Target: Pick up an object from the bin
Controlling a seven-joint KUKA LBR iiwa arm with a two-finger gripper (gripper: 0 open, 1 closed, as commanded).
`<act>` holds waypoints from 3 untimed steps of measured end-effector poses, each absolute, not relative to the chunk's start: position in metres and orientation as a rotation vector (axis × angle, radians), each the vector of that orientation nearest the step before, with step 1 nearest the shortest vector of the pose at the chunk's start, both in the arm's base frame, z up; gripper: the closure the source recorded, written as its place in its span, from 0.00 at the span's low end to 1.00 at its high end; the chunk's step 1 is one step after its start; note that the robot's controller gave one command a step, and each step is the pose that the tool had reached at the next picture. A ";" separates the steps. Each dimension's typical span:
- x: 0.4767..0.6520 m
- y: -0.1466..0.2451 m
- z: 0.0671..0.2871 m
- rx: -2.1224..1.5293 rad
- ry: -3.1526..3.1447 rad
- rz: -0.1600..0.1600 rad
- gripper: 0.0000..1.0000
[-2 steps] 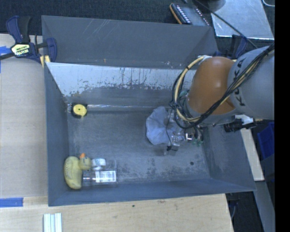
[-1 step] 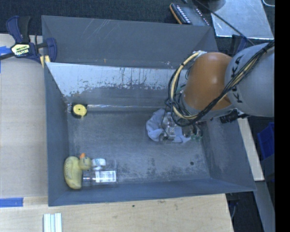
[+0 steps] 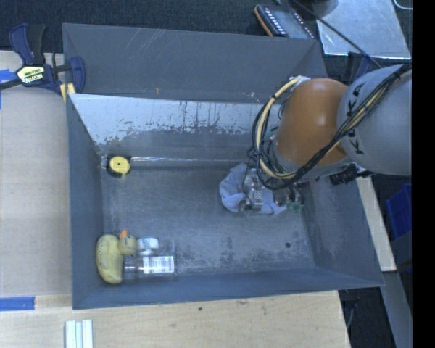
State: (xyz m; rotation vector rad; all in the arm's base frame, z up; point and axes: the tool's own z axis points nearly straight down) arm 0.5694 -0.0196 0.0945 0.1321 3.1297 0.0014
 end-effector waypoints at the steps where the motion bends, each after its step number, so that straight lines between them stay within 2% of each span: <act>1: 0.572 -0.023 0.184 0.152 3.130 0.001 1.00; 2: 0.567 -0.030 0.205 0.147 3.125 0.001 1.00; 3: 0.562 -0.008 0.292 0.153 3.129 0.002 1.00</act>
Offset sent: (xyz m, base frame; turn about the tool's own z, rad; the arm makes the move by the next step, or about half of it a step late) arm -0.0131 -0.0204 0.0702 0.0007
